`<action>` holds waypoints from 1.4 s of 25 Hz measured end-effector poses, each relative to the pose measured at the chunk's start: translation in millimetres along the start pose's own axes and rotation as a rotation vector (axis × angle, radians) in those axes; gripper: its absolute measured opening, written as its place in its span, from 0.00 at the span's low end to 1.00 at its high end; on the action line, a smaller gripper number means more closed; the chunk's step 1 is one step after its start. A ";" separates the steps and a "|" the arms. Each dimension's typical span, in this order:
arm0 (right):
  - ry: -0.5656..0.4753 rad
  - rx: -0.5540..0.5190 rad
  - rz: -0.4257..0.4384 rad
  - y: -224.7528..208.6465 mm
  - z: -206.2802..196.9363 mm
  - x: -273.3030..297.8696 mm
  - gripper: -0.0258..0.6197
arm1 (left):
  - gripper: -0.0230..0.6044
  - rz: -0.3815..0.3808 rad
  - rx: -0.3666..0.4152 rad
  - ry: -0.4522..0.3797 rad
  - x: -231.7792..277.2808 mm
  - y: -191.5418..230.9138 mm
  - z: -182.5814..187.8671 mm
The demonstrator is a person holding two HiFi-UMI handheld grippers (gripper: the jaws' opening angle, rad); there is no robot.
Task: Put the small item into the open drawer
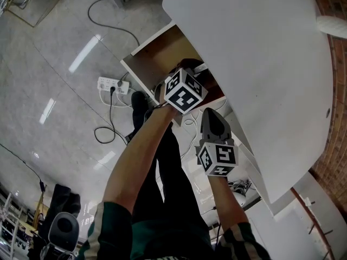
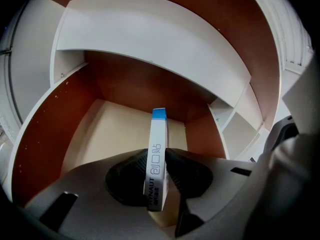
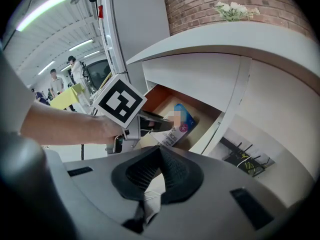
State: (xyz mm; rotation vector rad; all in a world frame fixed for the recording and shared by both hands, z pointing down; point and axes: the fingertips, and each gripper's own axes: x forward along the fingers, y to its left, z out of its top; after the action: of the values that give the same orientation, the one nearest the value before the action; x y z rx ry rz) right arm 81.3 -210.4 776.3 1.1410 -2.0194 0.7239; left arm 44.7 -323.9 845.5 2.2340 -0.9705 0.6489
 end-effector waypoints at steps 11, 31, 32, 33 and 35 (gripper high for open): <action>0.001 0.007 0.010 2.4 0.6 -0.4 0.08 | 0.30 0.166 -0.013 0.049 -0.5 23.7 -8.6; -0.017 0.038 0.014 6.9 5.5 -11.2 0.08 | 0.36 0.217 0.056 0.028 -29.6 17.8 9.4; -0.018 0.036 0.018 9.8 7.4 -13.5 0.08 | 0.36 0.219 0.056 0.031 -35.3 16.5 9.5; -0.019 0.033 0.022 12.7 9.9 -15.8 0.08 | 0.36 0.219 0.052 0.035 -41.3 15.0 9.1; -0.025 0.030 0.031 19.2 17.9 -19.1 0.08 | 0.36 0.223 0.055 0.047 -54.4 13.9 7.7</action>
State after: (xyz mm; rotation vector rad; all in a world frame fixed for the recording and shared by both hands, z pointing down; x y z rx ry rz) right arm 66.1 -205.5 748.0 1.1431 -2.0579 0.7610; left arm 2.2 -311.4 810.1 2.1651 -1.2020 0.8310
